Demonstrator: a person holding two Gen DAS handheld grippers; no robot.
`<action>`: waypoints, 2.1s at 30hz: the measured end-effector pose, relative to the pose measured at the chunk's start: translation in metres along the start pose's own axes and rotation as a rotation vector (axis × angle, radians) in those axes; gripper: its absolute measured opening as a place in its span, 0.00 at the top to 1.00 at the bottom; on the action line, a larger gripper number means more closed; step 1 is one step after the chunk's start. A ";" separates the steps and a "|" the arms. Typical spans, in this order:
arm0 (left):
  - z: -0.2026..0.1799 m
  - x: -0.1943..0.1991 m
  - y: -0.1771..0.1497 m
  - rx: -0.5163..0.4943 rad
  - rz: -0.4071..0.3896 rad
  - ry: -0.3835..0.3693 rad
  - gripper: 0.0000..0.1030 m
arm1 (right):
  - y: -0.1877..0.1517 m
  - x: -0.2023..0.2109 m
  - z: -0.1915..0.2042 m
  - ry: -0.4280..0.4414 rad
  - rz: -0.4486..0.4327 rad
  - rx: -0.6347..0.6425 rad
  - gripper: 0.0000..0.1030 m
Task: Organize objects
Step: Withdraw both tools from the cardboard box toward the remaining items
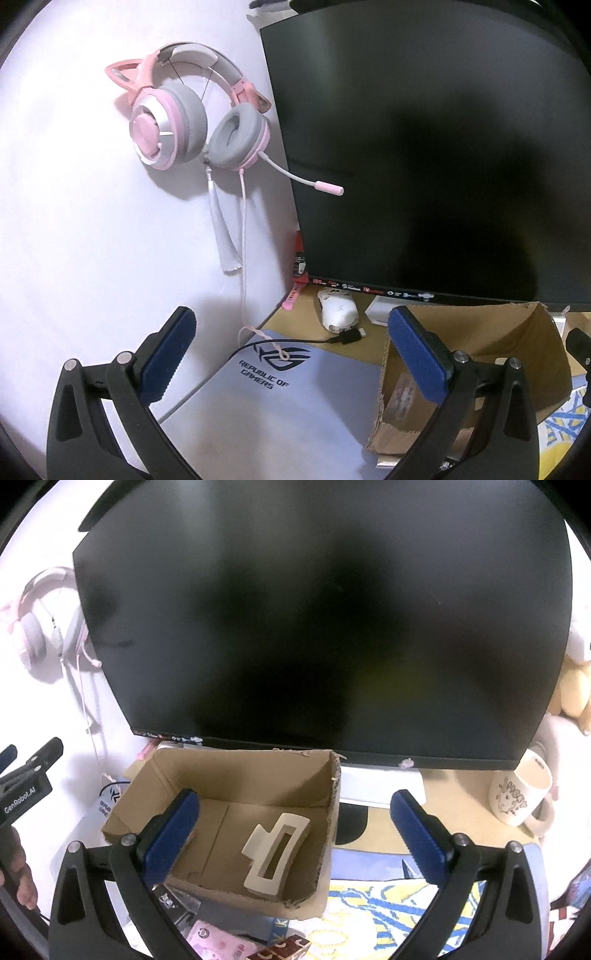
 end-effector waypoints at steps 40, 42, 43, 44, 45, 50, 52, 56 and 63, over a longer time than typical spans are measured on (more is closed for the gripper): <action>0.007 0.059 -0.050 -0.032 0.019 -0.050 0.00 | -0.064 0.053 0.054 -0.056 -0.001 0.237 0.00; 0.007 0.059 -0.053 -0.023 0.022 -0.066 0.00 | -0.067 0.052 0.052 -0.049 0.001 0.231 0.00; 0.008 0.058 -0.054 -0.019 0.023 -0.073 0.00 | -0.068 0.052 0.051 -0.051 0.003 0.227 0.00; 0.008 0.058 -0.056 -0.015 0.025 -0.081 0.00 | -0.070 0.051 0.050 -0.052 0.005 0.223 0.00; 0.007 0.058 -0.057 -0.011 0.025 -0.094 0.00 | -0.071 0.050 0.049 -0.051 0.008 0.218 0.00; 0.002 0.052 -0.063 -0.008 0.038 -0.146 0.00 | -0.079 0.045 0.042 -0.039 0.024 0.188 0.00; 0.001 0.049 -0.066 0.004 0.052 -0.168 0.00 | -0.080 0.044 0.039 -0.039 0.027 0.169 0.00; -0.002 0.044 -0.072 0.035 0.086 -0.233 0.00 | -0.085 0.039 0.035 -0.033 0.042 0.142 0.00; -0.011 0.036 -0.084 0.031 0.142 -0.282 0.00 | -0.092 0.031 0.031 -0.046 0.077 0.129 0.00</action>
Point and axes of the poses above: each gripper's, at about its wrist camera, not at the fingertips, and x roughly against the way its jaws point, z to its left, y to its top, the point moved 1 cm from there along -x, roughly the way its jaws point, and after that the axes turned 1 degree about x, right-handed, at the moved point
